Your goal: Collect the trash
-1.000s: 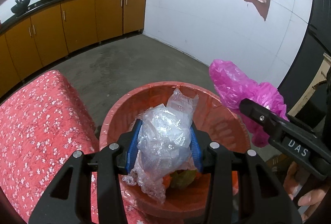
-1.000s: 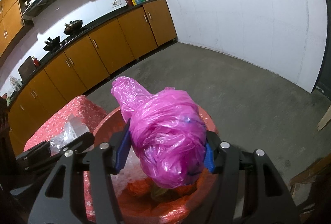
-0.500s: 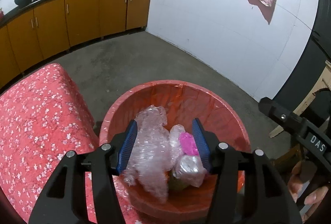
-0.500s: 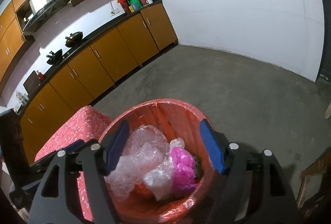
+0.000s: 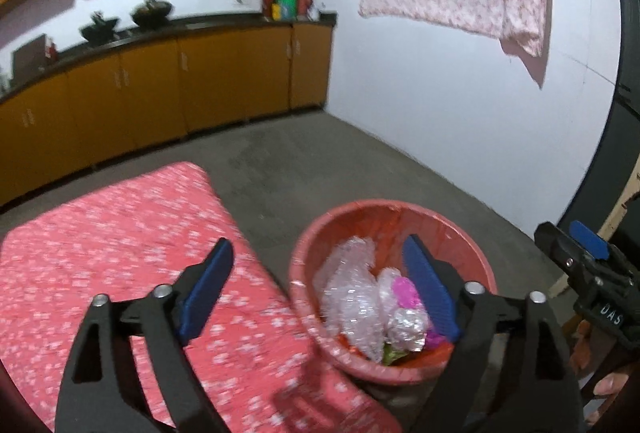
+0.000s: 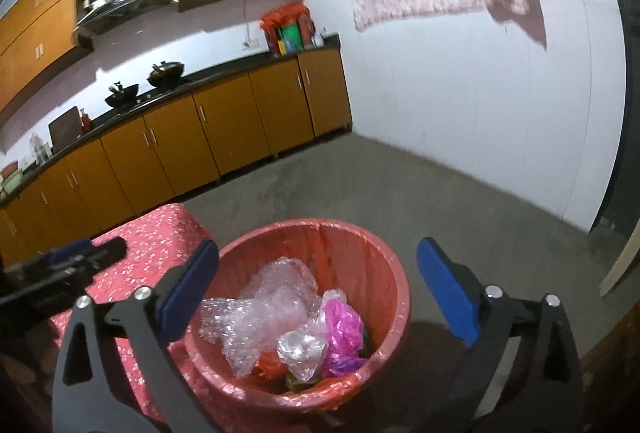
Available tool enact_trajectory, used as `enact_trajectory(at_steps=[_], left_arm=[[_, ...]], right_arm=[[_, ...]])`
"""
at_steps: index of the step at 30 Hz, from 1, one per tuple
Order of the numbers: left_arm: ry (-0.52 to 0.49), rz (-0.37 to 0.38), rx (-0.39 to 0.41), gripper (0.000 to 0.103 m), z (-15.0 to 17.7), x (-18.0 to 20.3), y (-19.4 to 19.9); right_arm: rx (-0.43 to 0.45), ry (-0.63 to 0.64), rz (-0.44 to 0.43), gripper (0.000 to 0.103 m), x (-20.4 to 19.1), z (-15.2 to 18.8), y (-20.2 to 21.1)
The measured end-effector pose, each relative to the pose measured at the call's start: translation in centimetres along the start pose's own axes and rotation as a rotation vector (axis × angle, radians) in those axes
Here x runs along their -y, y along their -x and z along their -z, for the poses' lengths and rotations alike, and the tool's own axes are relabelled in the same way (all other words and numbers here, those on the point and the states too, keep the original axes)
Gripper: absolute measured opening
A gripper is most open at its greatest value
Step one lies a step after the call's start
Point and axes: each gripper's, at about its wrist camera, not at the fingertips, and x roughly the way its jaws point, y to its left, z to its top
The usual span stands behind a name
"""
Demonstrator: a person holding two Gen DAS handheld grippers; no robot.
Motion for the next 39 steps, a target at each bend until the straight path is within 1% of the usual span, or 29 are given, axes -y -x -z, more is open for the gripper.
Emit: enact_trajectory(at_steps=[1, 4, 9, 12, 15, 20, 24, 29, 35, 39], left_arm=[[0.005, -0.012, 0.016, 0.095, 0.0, -0.3, 0.7], [0.026, -0.058, 0.061, 0.101, 0.2, -1.6, 3.5], [0.048, -0.157, 0.097, 0.101, 1.3, -3.5, 7.2], [0.048, -0.217, 0.114, 0.101, 2.1, -3.9, 9.0], [0.052, -0.288, 0.127, 0.101, 3.3, -4.5, 10.7], [0.059, -0.347, 0.139, 0.101, 5.0, -5.2, 12.7], [0.067, -0.357, 0.141, 0.101, 5.8, -5.4, 13.7], [0.061, -0.377, 0.165, 0.101, 7.3, -5.5, 15.2], [0.081, -0.369, 0.170, 0.101, 8.4, -5.7, 16.3], [0.070, -0.376, 0.174, 0.101, 8.9, -5.3, 16.6]], right_arm=[[0.017, 0.012, 0.002, 0.098, -0.5, 0.0, 0.8], [0.036, 0.029, -0.003, 0.098, -1.9, 0.0, 2.7], [0.074, 0.101, 0.008, 0.099, -4.7, 0.7, 5.9], [0.100, 0.166, 0.018, 0.099, -6.7, 1.2, 7.8], [0.109, 0.206, 0.019, 0.099, -8.2, 1.5, 9.2], [0.106, 0.224, -0.008, 0.099, -9.8, 2.0, 10.8], [0.101, 0.243, -0.024, 0.099, -10.8, 2.8, 11.8], [0.104, 0.250, -0.042, 0.099, -11.2, 3.8, 13.1], [0.111, 0.248, -0.059, 0.099, -11.3, 4.5, 14.3], [0.111, 0.245, -0.066, 0.099, -11.2, 4.9, 14.9]])
